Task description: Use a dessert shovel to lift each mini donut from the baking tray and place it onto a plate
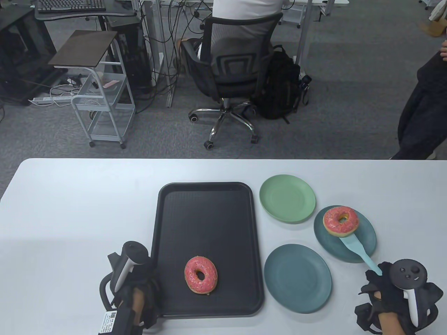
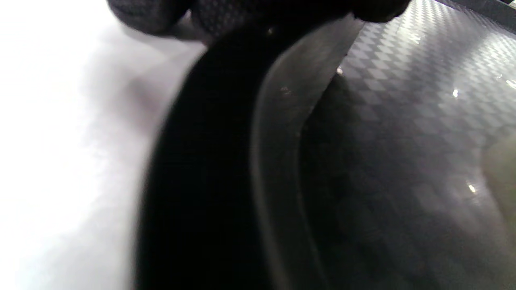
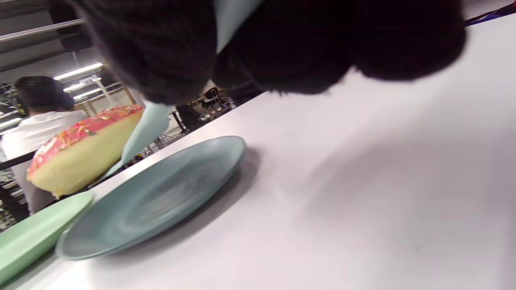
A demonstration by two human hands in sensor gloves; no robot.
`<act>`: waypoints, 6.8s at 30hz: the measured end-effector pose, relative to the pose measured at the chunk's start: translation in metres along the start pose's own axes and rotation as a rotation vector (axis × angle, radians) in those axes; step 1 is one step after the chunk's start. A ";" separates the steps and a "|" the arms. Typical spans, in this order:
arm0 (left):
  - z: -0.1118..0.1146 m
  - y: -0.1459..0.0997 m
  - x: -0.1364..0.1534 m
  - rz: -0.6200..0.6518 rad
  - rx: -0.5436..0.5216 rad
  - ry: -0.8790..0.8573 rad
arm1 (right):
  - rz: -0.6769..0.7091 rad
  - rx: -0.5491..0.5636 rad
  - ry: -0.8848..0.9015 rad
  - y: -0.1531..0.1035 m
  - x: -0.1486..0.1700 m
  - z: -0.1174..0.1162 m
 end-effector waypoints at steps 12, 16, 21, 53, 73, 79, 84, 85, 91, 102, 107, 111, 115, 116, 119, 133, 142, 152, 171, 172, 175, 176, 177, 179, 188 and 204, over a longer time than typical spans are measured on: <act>0.000 0.000 0.000 -0.002 0.002 -0.001 | 0.022 0.016 -0.065 0.003 -0.004 -0.013; 0.000 0.000 0.000 -0.002 0.002 -0.001 | 0.022 0.019 -0.078 0.004 -0.005 -0.012; 0.000 0.000 0.000 -0.002 0.002 -0.001 | 0.008 0.037 -0.088 0.005 -0.004 -0.008; 0.001 0.000 0.000 0.000 0.003 -0.002 | 0.556 -0.318 0.001 -0.066 -0.113 -0.023; 0.001 0.003 0.003 0.051 0.090 -0.030 | 0.862 -0.543 -0.234 -0.165 -0.145 -0.072; 0.002 0.002 0.003 0.055 0.082 -0.023 | 0.850 -0.508 -0.216 -0.171 -0.158 -0.081; 0.002 0.002 0.003 0.053 0.074 -0.018 | 0.837 -0.471 -0.227 -0.168 -0.174 -0.087; 0.002 0.002 0.003 0.052 0.073 -0.017 | 0.829 -0.467 -0.229 -0.167 -0.177 -0.089; 0.003 0.002 0.002 0.045 0.069 -0.012 | 0.842 -0.461 -0.223 -0.158 -0.197 -0.098; 0.004 0.002 0.002 0.047 0.067 -0.025 | 0.943 -0.498 -0.226 -0.166 -0.220 -0.114; 0.004 0.002 0.002 0.046 0.063 -0.027 | 0.946 -0.520 -0.201 -0.157 -0.225 -0.122; 0.003 0.002 0.003 0.045 0.065 -0.035 | 0.936 -0.555 -0.208 -0.154 -0.231 -0.128; 0.003 0.002 0.003 0.045 0.065 -0.035 | 0.949 -0.554 -0.207 -0.150 -0.238 -0.131; 0.003 0.002 0.003 0.044 0.064 -0.034 | 0.947 -0.557 -0.201 -0.149 -0.240 -0.132; 0.003 0.002 0.003 0.043 0.065 -0.033 | 0.937 -0.596 -0.189 -0.153 -0.247 -0.138; 0.003 0.003 0.003 0.046 0.067 -0.036 | 1.030 -0.541 -0.142 -0.188 -0.271 -0.158; 0.003 0.003 0.003 0.049 0.080 -0.036 | 0.999 -0.567 -0.084 -0.176 -0.258 -0.159; 0.003 0.003 0.003 0.049 0.082 -0.037 | 0.937 -0.552 -0.040 -0.147 -0.234 -0.139; 0.003 0.003 0.004 0.048 0.082 -0.039 | 0.724 -0.488 0.054 -0.051 -0.130 -0.068; 0.003 0.003 0.004 0.048 0.082 -0.040 | 0.713 -0.487 0.057 -0.048 -0.123 -0.064; 0.003 0.003 0.004 0.048 0.078 -0.037 | 0.686 -0.480 0.058 -0.037 -0.106 -0.055; 0.003 0.003 0.004 0.048 0.077 -0.036 | 0.678 -0.479 0.058 -0.034 -0.102 -0.053; 0.003 0.003 0.004 0.048 0.077 -0.036 | 0.662 -0.478 0.060 -0.029 -0.094 -0.050; 0.003 0.003 0.004 0.048 0.077 -0.038 | 0.639 -0.470 0.064 -0.023 -0.083 -0.046; 0.003 0.002 0.004 0.046 0.078 -0.039 | 0.496 -0.460 0.064 0.010 -0.032 -0.034; 0.004 0.002 0.004 0.046 0.075 -0.043 | 0.473 -0.505 0.030 0.016 -0.019 -0.041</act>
Point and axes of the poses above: the tracker on the back of each hand, its own x axis roughly to the little-finger side, its own y axis roughly from the wrist to the fingertips, z = x × y, the point moved 2 cm from there along y, roughly from the wrist to the fingertips, and after that the axes turned 5 degrees about x, right-handed, at the moved point
